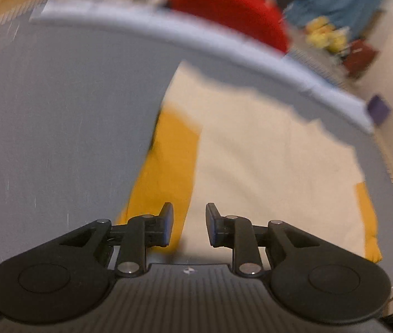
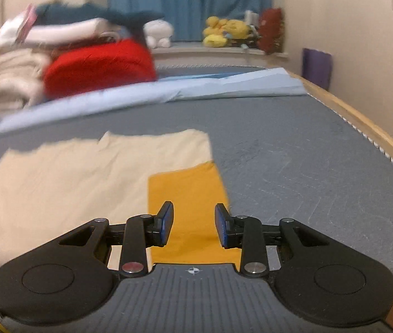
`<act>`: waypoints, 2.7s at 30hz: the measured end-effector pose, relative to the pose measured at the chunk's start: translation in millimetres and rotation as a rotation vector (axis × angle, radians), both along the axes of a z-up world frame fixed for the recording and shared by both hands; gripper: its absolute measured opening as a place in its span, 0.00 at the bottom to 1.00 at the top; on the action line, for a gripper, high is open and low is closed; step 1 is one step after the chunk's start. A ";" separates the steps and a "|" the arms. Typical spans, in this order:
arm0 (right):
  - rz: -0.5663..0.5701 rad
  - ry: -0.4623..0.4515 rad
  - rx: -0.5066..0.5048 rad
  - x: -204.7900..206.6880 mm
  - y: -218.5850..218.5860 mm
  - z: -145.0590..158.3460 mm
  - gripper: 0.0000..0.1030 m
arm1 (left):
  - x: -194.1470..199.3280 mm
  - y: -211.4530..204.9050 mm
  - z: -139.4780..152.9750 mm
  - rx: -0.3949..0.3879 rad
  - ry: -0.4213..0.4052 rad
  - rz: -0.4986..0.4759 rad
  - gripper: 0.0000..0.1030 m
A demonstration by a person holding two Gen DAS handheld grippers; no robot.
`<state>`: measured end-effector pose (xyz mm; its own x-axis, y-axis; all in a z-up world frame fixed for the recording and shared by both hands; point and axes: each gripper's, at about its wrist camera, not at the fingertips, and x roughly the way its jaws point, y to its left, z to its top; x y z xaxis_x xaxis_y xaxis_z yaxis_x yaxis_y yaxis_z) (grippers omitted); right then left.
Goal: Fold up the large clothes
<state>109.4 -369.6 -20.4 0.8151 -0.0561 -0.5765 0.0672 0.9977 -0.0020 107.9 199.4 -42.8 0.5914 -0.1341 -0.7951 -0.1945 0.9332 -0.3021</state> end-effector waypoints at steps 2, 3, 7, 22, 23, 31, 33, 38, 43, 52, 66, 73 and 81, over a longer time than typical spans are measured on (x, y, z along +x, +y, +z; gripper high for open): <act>0.040 -0.015 -0.045 0.2 12.7 -2.4 0.33 | 0.7 0.4 -7.2 -0.034 0.018 0.023 0.26; 0.059 -0.016 -0.068 1.5 17.4 -4.4 0.33 | 3.1 1.3 -9.0 -0.037 0.029 0.022 0.26; 0.077 -0.003 -0.090 -9.2 27.8 5.5 0.33 | 10.4 -0.5 -22.2 -0.136 0.091 0.067 0.27; 0.041 0.006 0.004 -16.4 12.3 12.2 0.33 | 1.6 19.0 -91.8 -0.377 0.112 0.345 0.49; 0.040 0.007 0.009 -15.9 12.1 11.9 0.33 | 1.9 18.6 -92.9 -0.379 0.102 0.349 0.49; 0.044 0.005 0.020 -13.8 14.4 11.9 0.33 | 7.6 13.4 -100.9 -0.383 0.003 0.387 0.53; 0.051 0.007 0.019 -14.4 15.3 12.0 0.33 | 8.9 14.2 -103.7 -0.406 -0.022 0.409 0.53; 0.092 0.001 0.032 -16.2 20.4 13.1 0.33 | 11.5 9.6 -105.7 -0.410 -0.080 0.423 0.29; 0.165 -0.025 0.049 -14.6 42.7 17.9 0.33 | 14.0 3.4 -76.6 -0.337 -0.127 0.372 0.10; 0.350 -0.041 0.077 -1.3 118.4 20.9 0.31 | 1.8 5.7 14.7 -0.180 -0.159 0.222 0.05; 0.665 0.407 -0.075 52.6 275.5 -66.8 0.24 | 14.4 31.3 25.3 0.016 -0.101 0.009 0.06; 0.631 0.361 -0.041 52.9 282.7 -55.1 0.21 | 25.1 18.3 23.9 0.116 -0.108 -0.013 0.06; 0.495 0.113 -0.020 17.6 194.7 7.0 0.21 | 20.9 3.9 31.2 0.154 -0.140 0.016 0.06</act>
